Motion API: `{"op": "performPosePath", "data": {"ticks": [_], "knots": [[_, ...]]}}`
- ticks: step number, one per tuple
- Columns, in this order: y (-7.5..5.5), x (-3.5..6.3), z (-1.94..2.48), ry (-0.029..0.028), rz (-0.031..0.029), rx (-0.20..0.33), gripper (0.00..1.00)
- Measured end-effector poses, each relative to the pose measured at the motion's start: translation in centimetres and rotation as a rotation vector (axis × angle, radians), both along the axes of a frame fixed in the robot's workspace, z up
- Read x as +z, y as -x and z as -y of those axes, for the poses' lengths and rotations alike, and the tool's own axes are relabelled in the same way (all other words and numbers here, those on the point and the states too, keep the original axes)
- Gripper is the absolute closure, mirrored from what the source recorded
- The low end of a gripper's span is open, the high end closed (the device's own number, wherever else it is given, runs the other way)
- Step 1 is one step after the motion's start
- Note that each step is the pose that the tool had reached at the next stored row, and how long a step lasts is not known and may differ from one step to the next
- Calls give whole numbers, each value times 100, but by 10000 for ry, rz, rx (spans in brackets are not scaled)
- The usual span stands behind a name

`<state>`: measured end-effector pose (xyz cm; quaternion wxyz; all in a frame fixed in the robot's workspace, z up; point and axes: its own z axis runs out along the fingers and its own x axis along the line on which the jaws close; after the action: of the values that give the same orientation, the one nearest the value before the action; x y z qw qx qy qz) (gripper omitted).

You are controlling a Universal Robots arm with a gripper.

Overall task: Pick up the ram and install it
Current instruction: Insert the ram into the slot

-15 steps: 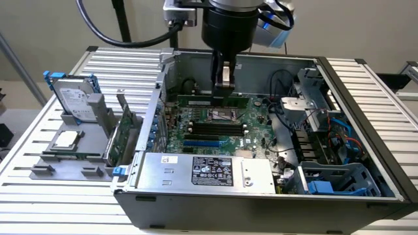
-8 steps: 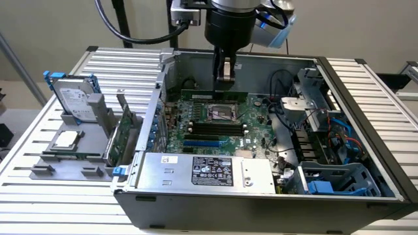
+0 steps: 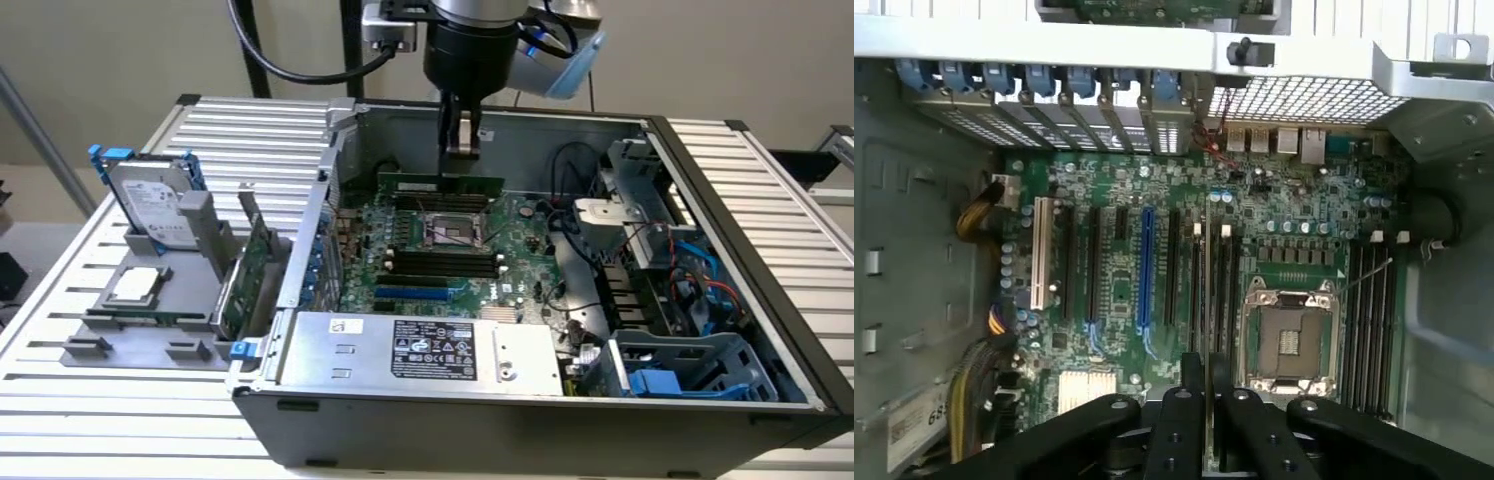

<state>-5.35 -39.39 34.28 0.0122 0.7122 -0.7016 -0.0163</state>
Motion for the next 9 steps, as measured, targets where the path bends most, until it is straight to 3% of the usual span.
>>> {"op": "performPosePath", "data": {"ticks": [3, 9], "knots": [[-59, -54, -46, 1, -5, -2, 100], [-87, -74, -49, 1, -8, -4, 100]]}}
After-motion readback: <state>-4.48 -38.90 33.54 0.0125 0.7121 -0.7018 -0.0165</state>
